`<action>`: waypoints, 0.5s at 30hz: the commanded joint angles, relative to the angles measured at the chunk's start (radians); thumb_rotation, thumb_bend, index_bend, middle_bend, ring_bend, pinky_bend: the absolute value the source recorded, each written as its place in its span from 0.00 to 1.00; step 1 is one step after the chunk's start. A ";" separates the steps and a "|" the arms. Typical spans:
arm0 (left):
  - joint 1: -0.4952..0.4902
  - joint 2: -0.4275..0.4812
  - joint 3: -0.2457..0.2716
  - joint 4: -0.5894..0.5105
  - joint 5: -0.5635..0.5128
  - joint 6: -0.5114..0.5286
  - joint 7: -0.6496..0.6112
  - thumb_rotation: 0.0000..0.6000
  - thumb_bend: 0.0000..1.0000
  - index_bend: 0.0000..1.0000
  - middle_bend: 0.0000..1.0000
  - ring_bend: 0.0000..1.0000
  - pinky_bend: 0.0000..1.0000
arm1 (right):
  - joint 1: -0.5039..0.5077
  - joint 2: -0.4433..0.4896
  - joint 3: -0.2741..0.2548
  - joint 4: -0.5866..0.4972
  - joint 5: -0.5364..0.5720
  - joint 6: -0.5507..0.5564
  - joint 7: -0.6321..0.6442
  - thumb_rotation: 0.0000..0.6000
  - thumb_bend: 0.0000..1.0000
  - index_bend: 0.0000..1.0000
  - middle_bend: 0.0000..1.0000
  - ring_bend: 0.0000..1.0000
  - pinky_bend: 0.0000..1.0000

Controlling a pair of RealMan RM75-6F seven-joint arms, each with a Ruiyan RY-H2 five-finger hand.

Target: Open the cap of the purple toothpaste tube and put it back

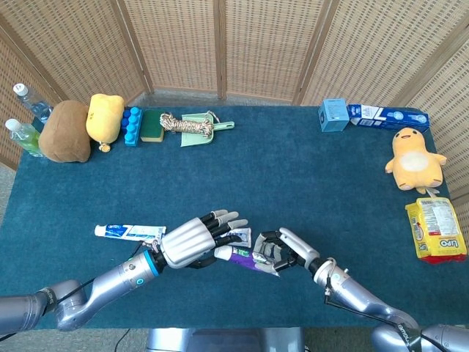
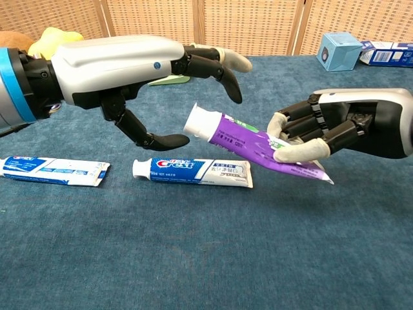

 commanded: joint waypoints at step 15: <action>-0.011 -0.039 0.010 0.032 0.009 0.058 -0.004 1.00 0.34 0.33 0.03 0.00 0.11 | 0.014 0.002 -0.008 0.002 -0.007 -0.015 0.032 1.00 0.46 0.86 0.63 0.56 0.68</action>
